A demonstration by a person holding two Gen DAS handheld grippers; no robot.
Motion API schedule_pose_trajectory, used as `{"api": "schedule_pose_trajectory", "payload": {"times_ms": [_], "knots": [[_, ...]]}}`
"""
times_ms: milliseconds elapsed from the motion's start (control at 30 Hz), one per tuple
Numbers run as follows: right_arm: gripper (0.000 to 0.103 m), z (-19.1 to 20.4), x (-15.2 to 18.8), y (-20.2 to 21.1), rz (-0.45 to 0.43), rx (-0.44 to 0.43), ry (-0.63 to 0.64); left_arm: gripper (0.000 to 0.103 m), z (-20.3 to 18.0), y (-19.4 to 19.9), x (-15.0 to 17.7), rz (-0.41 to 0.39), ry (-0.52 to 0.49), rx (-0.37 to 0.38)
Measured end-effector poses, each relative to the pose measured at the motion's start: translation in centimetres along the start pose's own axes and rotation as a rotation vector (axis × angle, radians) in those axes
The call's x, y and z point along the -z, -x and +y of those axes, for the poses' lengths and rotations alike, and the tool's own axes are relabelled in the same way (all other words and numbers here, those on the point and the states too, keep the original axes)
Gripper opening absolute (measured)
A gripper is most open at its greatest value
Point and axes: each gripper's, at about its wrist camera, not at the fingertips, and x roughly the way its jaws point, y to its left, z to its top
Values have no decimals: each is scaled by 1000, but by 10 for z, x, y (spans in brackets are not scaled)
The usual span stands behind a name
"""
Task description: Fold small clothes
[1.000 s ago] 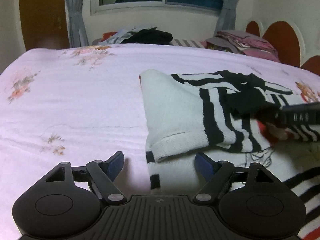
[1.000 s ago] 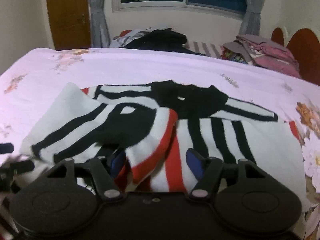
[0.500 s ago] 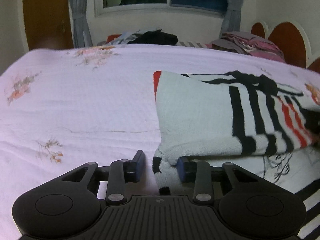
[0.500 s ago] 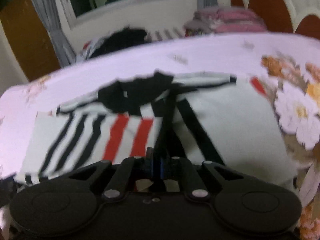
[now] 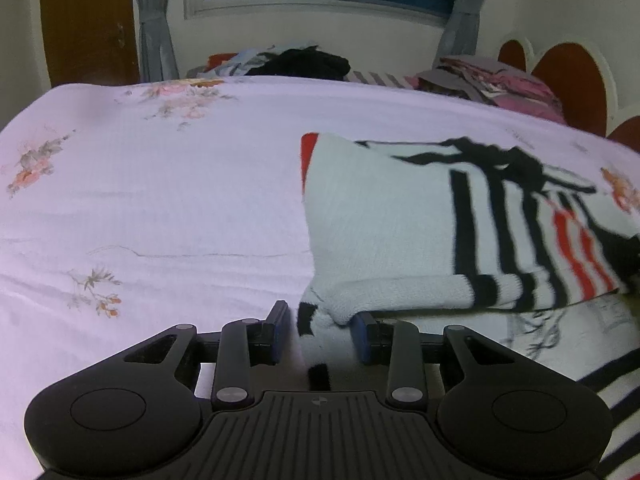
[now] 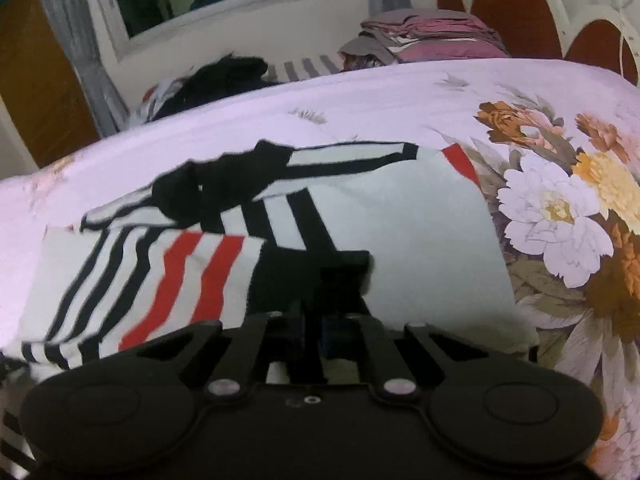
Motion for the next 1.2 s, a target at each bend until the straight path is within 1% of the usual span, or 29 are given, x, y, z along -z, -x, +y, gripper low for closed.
{"api": "schedule_pose_trajectory", "payload": {"times_ms": [33,67,100,133,167,233,333,400,433,467,500,567,600,667,700,733,767,833,867,900,933,1000,1033,1067,1133,1200], "knots": [[22,-3,-1,2,-6,-8,-16,34,0,6,-1,-2,1,20],[33,-7,-3,5,-12,-20,-41,37,0,12,-2,-5,-5,26],[37,-13,-5,7,-21,-38,-65,44,-2,19,-3,-13,-18,25],[43,-16,-7,8,-24,-44,-75,66,-2,25,-4,-27,-22,25],[43,-20,-8,7,-24,-41,-81,80,-3,31,-7,-50,-14,23],[43,-26,-11,0,-10,-41,-105,81,-4,34,-17,-78,10,30],[43,-29,-13,-12,26,-58,-118,81,-3,14,-40,-69,88,58],[40,-27,-14,-15,29,-64,-114,81,-2,-8,-51,-57,131,53],[34,-26,-15,-16,30,-66,-114,81,-3,-19,-56,-53,143,41],[25,-25,-16,-17,34,-78,-116,80,-2,-31,-61,-46,155,34],[22,-24,-18,-17,38,-87,-119,80,-3,-41,-63,-38,160,22],[14,-19,-20,-19,35,-98,-100,80,-1,-60,-69,-23,181,7],[12,-17,-21,-19,31,-93,-83,79,1,-68,-72,-16,195,4],[11,-11,-24,-18,-5,-83,-42,54,3,-82,-75,-4,215,-3],[10,-9,-25,-16,-28,-76,-20,48,4,-89,-76,4,218,4],[10,-7,-27,-14,-51,-70,-2,36,4,-94,-76,3,220,4],[10,-5,-28,-13,-72,-60,18,31,4,-98,-76,-2,220,-14],[10,-5,-29,-14,-93,-27,53,31,5,-101,-75,-17,219,-36],[7,-6,-28,-20,-77,12,67,31,6,-103,-74,-26,220,-46],[5,-11,-26,-30,-39,42,63,31,6,-105,-74,-32,220,-52],[5,-16,-25,-34,-23,32,44,31,6,-105,-75,-32,220,-54],[8,-18,-26,-29,-34,24,45,31,3,-103,-77,-27,207,-60],[16,-19,-27,-24,-53,27,43,31,3,-99,-77,-27,195,-64],[18,-19,-29,-19,-69,29,37,31,2,-93,-78,-31,188,-69],[19,-18,-32,-9,-91,9,31,31,0,-78,-78,-51,187,-58],[20,-12,-34,1,-108,-26,48,31,-9,-60,-75,-66,158,-34]]}}
